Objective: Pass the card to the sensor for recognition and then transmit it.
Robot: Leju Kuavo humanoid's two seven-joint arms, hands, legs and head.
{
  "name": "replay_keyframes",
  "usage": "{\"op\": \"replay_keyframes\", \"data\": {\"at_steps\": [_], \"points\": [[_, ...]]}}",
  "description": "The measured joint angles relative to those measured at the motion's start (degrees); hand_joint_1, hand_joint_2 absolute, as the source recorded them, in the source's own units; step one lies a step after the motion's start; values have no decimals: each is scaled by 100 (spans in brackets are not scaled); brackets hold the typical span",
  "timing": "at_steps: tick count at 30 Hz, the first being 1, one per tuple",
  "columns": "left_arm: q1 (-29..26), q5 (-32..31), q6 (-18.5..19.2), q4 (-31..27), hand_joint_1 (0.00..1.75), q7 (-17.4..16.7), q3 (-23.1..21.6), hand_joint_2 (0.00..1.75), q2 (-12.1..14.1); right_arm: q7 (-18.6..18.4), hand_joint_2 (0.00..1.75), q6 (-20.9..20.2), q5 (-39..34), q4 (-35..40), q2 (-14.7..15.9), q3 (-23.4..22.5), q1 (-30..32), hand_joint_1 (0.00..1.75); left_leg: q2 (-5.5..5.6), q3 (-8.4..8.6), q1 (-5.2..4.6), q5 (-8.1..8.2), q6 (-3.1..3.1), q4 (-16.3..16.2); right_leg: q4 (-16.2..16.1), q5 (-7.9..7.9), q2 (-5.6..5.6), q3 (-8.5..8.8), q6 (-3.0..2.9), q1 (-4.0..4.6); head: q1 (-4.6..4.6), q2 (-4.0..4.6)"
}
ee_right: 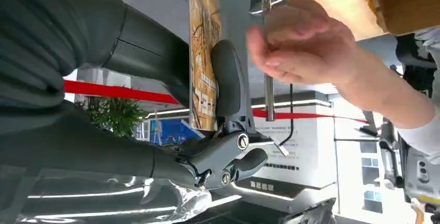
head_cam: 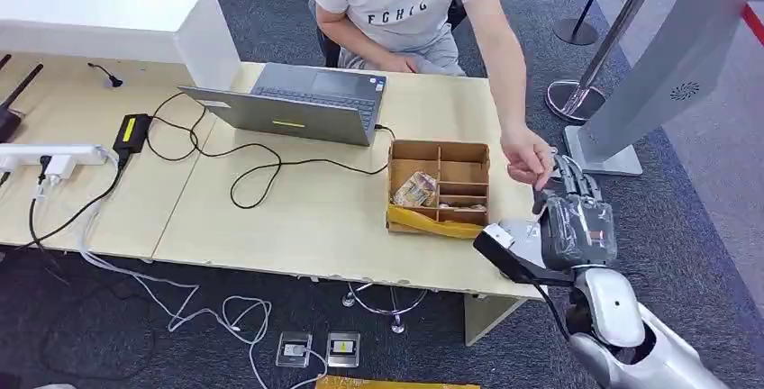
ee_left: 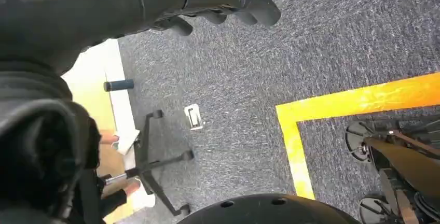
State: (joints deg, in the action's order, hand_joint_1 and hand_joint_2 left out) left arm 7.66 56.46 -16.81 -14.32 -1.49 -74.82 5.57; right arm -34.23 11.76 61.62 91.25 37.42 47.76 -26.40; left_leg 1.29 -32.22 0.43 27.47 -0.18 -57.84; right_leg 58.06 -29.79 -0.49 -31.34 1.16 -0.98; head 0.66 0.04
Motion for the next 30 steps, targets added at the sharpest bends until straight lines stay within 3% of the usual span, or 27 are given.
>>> {"op": "replay_keyframes", "data": {"at_steps": [7,16,30], "points": [[1,2,-9,-7,0,-11,0,0,0,94,175,28,-247,-346,-109,92,58,175,0,0,0,0,0,0,0,0,0,0,0,0,-2,0],[1,7,-83,-48,0,-11,0,0,2,201,175,354,-730,-957,-356,282,71,175,-1,-1,0,0,0,0,0,0,1,0,0,0,-2,-2],[0,57,-166,-144,0,-83,0,0,2,433,175,507,-883,-1782,-789,411,47,175,-1,-1,0,0,0,0,0,0,1,0,0,0,-2,0]]}}
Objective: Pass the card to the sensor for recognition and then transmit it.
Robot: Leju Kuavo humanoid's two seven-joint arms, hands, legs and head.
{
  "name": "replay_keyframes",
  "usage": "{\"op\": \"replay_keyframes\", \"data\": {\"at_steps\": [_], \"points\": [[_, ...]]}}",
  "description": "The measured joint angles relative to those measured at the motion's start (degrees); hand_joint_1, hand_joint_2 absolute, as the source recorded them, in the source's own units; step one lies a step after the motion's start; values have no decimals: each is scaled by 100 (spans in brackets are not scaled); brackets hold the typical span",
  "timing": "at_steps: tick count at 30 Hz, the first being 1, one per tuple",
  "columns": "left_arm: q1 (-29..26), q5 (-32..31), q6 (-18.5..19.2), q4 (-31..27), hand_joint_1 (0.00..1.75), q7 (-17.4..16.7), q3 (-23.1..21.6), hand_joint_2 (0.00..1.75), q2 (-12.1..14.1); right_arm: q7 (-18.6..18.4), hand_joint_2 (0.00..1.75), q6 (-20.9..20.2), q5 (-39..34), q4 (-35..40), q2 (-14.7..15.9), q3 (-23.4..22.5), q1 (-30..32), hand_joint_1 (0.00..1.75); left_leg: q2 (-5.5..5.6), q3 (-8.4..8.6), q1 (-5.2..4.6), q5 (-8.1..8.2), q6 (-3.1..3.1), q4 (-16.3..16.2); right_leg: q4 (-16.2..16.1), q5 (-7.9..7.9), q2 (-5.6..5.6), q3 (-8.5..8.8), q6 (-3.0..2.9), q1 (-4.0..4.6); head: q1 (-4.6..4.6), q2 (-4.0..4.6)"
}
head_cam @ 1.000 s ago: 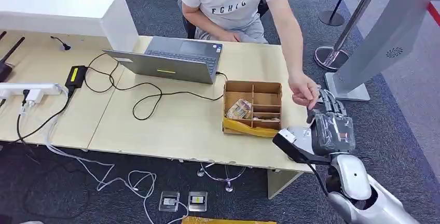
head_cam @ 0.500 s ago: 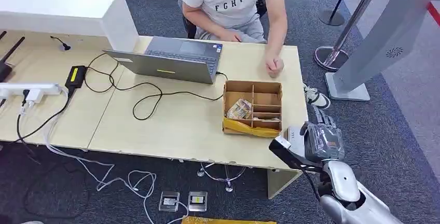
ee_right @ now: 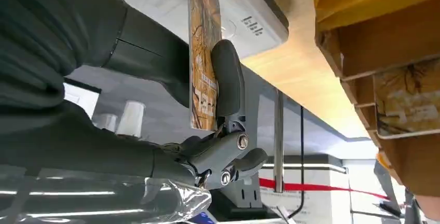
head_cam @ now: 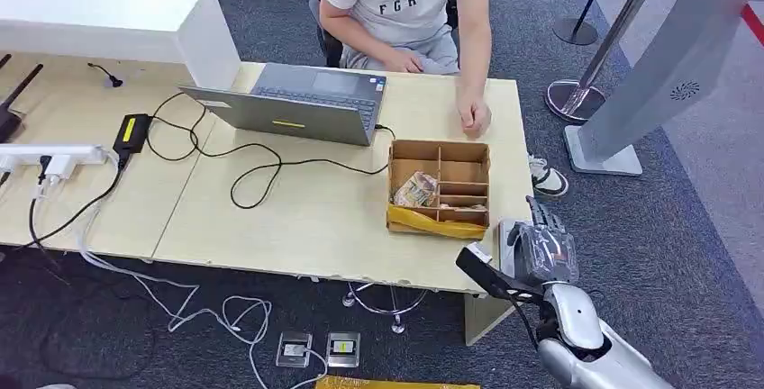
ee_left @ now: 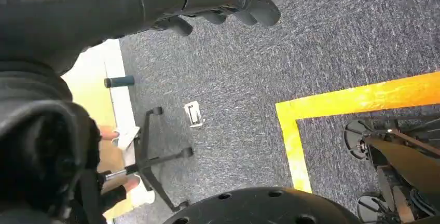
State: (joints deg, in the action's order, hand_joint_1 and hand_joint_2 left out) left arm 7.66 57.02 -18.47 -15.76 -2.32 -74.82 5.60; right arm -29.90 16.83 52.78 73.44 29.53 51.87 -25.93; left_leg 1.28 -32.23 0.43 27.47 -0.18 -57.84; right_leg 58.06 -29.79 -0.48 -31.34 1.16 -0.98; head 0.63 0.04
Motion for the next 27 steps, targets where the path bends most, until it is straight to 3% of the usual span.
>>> {"op": "replay_keyframes", "data": {"at_steps": [20,22,25,27], "points": [[-8,59,-9,-44,0,-39,0,0,2,-216,175,181,-242,-326,-22,-55,-107,175,-8,6,0,0,0,-1,0,3,7,3,2,0,0,0],[-8,59,-9,-46,0,-46,0,0,4,-155,175,304,-644,-262,0,-129,-103,175,-9,6,0,0,0,-1,0,3,9,2,2,0,0,0],[-9,44,17,-76,0,-46,0,0,9,113,175,893,-1763,-35,0,-341,-98,175,-10,6,0,0,0,-1,0,3,12,1,1,0,2,0],[-8,-11,55,-96,0,-46,0,0,13,146,175,1081,-1888,181,13,-468,-101,175,-11,6,0,0,0,-1,0,3,13,1,1,0,0,0]]}}
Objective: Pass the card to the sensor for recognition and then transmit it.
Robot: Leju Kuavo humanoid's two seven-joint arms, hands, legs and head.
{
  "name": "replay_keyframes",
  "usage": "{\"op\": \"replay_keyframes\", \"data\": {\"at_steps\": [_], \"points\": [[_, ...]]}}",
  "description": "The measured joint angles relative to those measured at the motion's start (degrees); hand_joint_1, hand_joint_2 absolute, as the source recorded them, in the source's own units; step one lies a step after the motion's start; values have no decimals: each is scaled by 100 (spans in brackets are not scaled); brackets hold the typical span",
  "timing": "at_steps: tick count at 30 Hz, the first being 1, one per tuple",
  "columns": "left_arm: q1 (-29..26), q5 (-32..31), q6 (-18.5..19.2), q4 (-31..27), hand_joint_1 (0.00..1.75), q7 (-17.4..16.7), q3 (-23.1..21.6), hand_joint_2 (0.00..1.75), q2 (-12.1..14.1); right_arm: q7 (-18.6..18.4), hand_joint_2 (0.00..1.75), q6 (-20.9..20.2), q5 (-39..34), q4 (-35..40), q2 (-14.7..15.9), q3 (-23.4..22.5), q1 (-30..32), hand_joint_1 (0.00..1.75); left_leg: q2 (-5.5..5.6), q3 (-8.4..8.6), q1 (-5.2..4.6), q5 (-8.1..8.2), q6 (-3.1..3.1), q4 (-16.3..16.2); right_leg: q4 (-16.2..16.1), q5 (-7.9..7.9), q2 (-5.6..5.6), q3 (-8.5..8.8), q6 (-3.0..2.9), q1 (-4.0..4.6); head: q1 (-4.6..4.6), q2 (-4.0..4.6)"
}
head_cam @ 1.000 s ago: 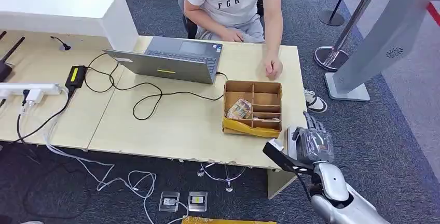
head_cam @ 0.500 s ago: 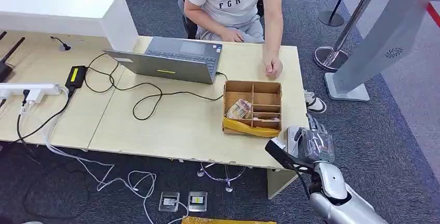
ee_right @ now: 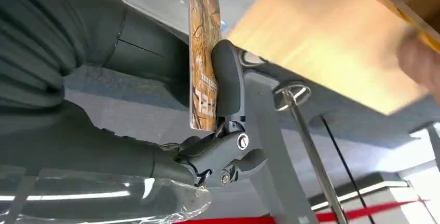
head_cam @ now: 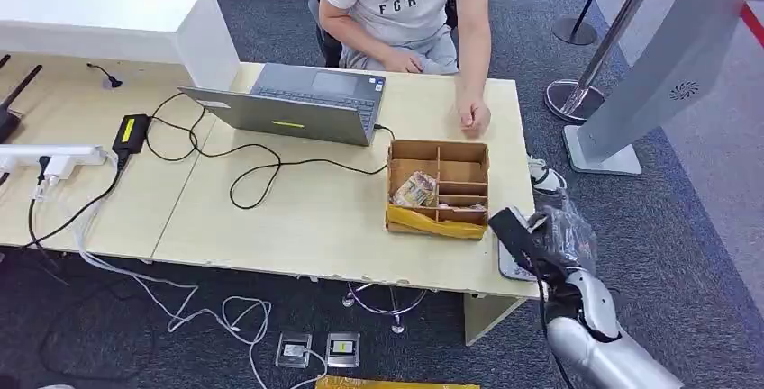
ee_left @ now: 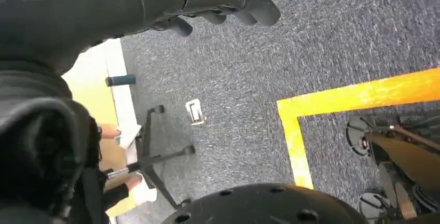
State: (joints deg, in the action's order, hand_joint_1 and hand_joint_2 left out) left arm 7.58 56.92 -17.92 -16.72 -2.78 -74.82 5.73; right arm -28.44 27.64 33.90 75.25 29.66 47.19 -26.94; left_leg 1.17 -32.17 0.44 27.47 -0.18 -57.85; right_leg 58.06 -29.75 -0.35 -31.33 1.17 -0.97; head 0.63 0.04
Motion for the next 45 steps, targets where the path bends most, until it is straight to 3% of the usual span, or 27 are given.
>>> {"op": "replay_keyframes", "data": {"at_steps": [12,21,45], "points": [[4,-297,68,-140,0,-33,-120,0,35,-251,175,-109,426,1118,175,-346,-163,175,-4,0,0,0,0,0,0,0,3,0,0,0,0,0],[9,-431,70,-201,0,-70,-199,0,39,-35,175,-89,424,1144,109,-372,-69,175,-3,-1,0,0,0,0,0,0,3,-1,0,0,2,0],[10,-726,96,-328,0,-114,-336,0,70,-173,175,-28,590,1124,94,-437,173,175,-8,-1,0,3,3,0,0,0,7,-4,0,0,2,0]]}}
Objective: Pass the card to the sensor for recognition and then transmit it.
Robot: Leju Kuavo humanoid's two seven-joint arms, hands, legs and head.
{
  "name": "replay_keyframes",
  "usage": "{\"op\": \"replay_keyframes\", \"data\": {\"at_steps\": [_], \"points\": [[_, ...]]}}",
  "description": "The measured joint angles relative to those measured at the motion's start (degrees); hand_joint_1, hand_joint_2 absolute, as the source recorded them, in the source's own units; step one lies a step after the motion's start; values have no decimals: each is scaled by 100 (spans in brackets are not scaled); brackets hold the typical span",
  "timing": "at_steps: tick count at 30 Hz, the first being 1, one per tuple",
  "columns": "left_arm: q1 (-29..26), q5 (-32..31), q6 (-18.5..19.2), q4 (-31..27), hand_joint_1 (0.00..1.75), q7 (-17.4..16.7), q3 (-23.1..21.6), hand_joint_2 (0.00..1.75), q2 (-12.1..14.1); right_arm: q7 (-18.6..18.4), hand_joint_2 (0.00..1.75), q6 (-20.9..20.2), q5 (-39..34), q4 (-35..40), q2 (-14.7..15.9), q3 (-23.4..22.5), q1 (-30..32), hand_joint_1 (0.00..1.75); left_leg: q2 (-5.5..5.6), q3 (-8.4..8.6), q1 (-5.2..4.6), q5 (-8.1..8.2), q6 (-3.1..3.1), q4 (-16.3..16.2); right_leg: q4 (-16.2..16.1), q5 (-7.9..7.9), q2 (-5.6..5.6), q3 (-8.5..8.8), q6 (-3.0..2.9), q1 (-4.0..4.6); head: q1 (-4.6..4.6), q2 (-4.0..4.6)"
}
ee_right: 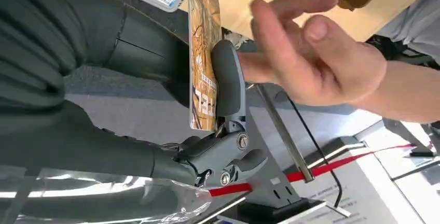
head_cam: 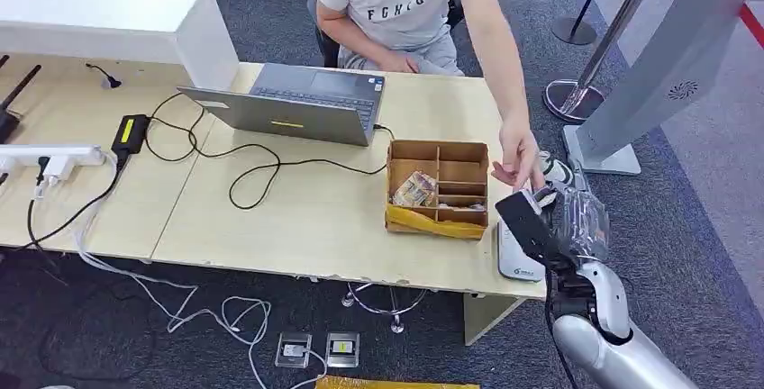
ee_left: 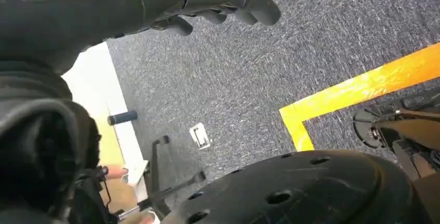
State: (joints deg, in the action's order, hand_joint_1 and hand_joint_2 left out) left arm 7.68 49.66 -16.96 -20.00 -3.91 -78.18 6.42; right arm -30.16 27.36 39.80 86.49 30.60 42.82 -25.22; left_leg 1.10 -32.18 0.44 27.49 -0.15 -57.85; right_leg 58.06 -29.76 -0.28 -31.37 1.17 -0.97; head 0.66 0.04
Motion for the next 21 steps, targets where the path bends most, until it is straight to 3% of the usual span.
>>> {"op": "replay_keyframes", "data": {"at_steps": [9,10,11,12,21], "points": [[0,-46,-4,-2,0,0,-37,0,5,-24,175,0,151,0,-2,-33,5,175,1,-1,0,0,0,0,0,0,-2,1,0,0,0,0],[0,-44,-4,-2,0,0,-37,0,5,-31,175,0,155,0,-2,-33,6,141,1,-1,0,0,0,0,0,0,-2,1,0,0,-2,0],[0,-46,0,-2,0,0,-37,0,7,-39,175,-6,190,0,-2,-33,5,14,1,-1,0,0,0,0,0,0,-1,1,0,0,0,0],[0,-50,9,-2,0,0,-37,0,7,-59,175,-15,270,0,-2,-33,2,0,1,-1,0,0,0,0,0,0,-1,1,0,0,-2,0],[0,-85,22,-4,0,-33,-39,0,9,-262,175,-210,625,-9,-2,4,-16,0,1,-1,0,1,1,0,0,0,-1,1,0,0,0,0]]}}
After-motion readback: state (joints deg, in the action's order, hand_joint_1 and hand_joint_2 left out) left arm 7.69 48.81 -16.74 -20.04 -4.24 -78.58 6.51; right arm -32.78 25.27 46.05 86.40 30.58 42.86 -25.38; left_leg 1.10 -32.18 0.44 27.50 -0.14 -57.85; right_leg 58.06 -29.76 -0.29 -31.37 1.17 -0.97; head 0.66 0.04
